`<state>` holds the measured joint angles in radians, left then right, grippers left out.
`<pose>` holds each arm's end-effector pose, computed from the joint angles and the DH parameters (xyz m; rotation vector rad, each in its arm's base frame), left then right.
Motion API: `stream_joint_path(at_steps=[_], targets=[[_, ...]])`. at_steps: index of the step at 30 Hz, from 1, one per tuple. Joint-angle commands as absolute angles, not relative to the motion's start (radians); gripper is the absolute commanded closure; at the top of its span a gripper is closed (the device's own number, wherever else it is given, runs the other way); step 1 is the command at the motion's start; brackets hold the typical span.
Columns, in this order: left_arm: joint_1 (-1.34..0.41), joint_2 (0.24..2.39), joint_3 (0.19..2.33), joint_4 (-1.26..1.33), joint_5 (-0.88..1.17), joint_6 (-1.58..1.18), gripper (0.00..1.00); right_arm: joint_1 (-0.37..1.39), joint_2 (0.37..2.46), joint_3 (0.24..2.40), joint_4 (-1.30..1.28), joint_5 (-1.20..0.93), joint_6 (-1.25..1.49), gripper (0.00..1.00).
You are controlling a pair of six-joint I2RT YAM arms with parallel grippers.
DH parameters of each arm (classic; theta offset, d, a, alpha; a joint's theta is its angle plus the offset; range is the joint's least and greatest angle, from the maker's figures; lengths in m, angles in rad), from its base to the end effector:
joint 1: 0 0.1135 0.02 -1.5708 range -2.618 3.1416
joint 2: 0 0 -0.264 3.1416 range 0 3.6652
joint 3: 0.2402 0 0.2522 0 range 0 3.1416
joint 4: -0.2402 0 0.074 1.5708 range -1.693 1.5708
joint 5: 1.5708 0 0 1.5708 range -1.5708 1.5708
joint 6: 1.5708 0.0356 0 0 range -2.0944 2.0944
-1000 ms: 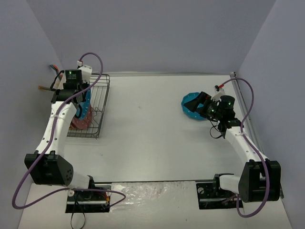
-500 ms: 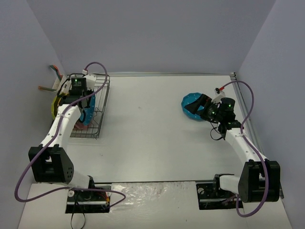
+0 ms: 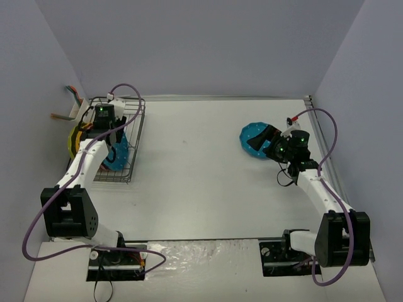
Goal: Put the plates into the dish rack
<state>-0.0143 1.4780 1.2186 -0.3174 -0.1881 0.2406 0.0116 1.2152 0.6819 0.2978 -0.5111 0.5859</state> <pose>0.3391 0.0018 0.3121 0.1643 2.1484 0.3335 0.2715 0.0206 0.2636 0.1565 1.8580 0.8798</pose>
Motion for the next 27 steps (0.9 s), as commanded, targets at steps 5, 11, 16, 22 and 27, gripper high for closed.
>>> stream_joint_path(at_steps=[5, 11, 16, 22, 27], targets=[[-0.011, 1.419, 1.263, -0.24, -0.19, 0.223, 0.35, 0.005, 1.233, 0.727, 0.211, -0.25, 0.568, 0.02], [-0.037, 1.328, 1.311, -0.283, -0.187, 0.117, 0.21, 0.005, 1.331, 0.82, 0.087, 0.005, 0.61, 0.05], [-0.052, 1.235, 1.328, -0.33, -0.206, 0.014, 0.11, -0.029, 1.473, 0.902, 0.04, 0.108, 0.62, 0.07], [-0.098, 1.157, 1.24, -0.36, -0.19, -0.142, 0.04, -0.05, 1.657, 0.995, 0.041, 0.143, 0.647, 0.19], [-0.197, 1.087, 1.152, -0.371, -0.178, -0.182, 0.03, -0.051, 1.743, 1.042, 0.054, 0.136, 0.672, 0.31]])
